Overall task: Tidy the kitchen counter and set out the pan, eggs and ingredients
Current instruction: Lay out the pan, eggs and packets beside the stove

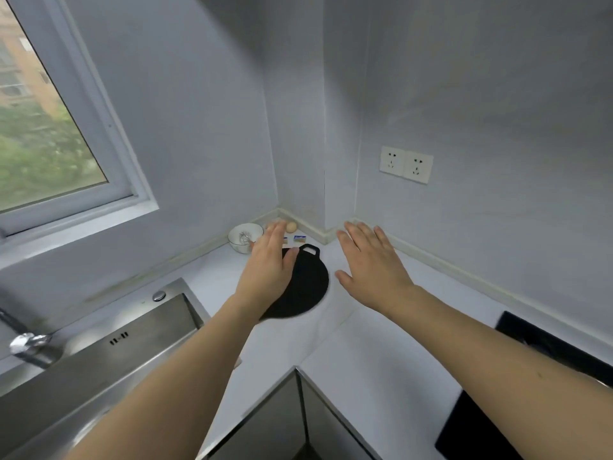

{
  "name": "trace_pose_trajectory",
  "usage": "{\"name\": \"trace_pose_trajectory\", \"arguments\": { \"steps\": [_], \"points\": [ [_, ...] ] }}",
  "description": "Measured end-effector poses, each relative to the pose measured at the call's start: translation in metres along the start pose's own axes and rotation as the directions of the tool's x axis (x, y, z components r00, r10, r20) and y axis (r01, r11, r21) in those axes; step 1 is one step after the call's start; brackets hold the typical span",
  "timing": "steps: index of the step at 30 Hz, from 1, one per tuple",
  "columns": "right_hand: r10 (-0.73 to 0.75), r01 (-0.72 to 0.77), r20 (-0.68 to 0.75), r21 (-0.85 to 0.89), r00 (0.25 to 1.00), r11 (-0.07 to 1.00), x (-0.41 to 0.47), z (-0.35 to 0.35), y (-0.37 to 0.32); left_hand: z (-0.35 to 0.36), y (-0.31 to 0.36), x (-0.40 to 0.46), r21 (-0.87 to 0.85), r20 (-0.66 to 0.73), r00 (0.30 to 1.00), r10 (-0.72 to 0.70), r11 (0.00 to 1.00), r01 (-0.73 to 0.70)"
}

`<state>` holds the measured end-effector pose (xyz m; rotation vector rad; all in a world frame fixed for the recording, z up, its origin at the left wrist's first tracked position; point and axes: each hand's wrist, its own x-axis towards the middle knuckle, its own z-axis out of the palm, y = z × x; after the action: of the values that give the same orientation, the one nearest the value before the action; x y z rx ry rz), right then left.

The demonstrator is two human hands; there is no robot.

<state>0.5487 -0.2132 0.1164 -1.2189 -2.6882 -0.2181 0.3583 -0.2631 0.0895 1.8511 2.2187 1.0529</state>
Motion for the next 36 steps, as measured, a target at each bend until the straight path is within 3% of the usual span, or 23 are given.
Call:
{"name": "trace_pose_trajectory", "arguments": {
  "steps": [16, 29, 36],
  "points": [
    [-0.047, 0.048, 0.135, -0.003, 0.990, 0.999, 0.212, 0.085, 0.006, 0.007, -0.144, 0.200, 0.150, 0.103, 0.989, -0.110, 0.984, 0.094],
    [-0.156, 0.147, 0.301, 0.053, 0.941, 0.988, 0.381, 0.207, 0.023, 0.103, -0.258, 0.302, 0.212, 0.321, 0.910, -0.262, 0.957, 0.200],
    [-0.189, 0.189, 0.373, 0.038, 0.908, 0.981, 0.445, 0.278, 0.043, 0.156, -0.295, 0.343, 0.301, 0.420, 0.871, -0.256, 0.944, 0.133]
  ]
}}
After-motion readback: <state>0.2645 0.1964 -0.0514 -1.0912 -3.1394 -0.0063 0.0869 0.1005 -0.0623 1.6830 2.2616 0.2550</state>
